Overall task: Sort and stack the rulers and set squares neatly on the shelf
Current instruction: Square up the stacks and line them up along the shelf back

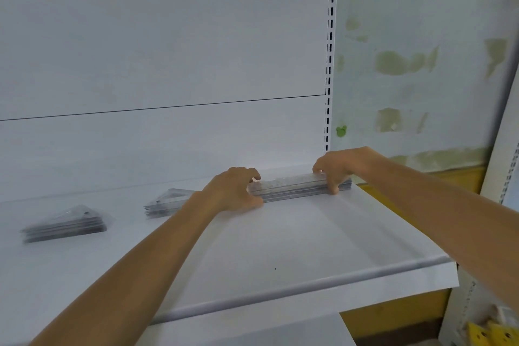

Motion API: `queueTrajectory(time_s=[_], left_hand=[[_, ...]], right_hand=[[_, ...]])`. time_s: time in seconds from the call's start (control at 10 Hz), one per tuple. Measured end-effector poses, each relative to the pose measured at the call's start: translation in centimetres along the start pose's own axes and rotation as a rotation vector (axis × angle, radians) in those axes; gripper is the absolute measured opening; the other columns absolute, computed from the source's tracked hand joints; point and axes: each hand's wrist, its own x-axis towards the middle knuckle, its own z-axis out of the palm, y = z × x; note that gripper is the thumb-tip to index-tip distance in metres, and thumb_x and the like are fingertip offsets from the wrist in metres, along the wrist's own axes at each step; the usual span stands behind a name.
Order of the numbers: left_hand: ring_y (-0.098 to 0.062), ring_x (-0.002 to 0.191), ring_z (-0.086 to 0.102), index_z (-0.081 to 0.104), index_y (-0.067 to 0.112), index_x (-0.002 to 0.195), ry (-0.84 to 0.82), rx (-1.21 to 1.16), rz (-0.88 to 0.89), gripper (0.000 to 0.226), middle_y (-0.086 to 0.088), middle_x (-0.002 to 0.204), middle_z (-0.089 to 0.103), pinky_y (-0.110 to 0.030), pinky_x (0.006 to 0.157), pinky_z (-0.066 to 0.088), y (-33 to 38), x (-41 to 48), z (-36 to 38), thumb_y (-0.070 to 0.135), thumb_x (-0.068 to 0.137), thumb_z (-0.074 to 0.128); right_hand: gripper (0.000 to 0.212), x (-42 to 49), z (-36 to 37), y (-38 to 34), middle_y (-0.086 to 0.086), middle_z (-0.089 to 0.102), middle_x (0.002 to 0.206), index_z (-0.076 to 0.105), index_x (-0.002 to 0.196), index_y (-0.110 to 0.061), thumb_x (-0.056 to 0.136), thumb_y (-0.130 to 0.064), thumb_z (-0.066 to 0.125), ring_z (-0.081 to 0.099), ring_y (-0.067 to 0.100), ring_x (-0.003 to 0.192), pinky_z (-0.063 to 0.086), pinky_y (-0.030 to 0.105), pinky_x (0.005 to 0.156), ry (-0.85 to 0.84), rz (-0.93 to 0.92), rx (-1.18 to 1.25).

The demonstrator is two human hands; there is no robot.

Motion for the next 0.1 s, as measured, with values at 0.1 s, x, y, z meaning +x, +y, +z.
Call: queueTrajectory(time_s=[0.1], left_hand=[[-0.015, 0.114, 0.048, 0.049, 0.022, 0.126, 0.073, 0.027, 0.014, 0.047, 0.005, 0.123, 0.053, -0.030, 0.092, 0.040, -0.61, -0.73, -0.78, 0.041, 0.084, 0.059]], right_hand=[[0.075, -0.31, -0.49, -0.98, 0.000, 0.044, 0.133, 0.036, 0.136, -0.027, 0.071, -0.029, 0.072, 0.049, 0.025, 0.115, 0.045, 0.043, 0.094, 0.018, -0.035, 0.087]])
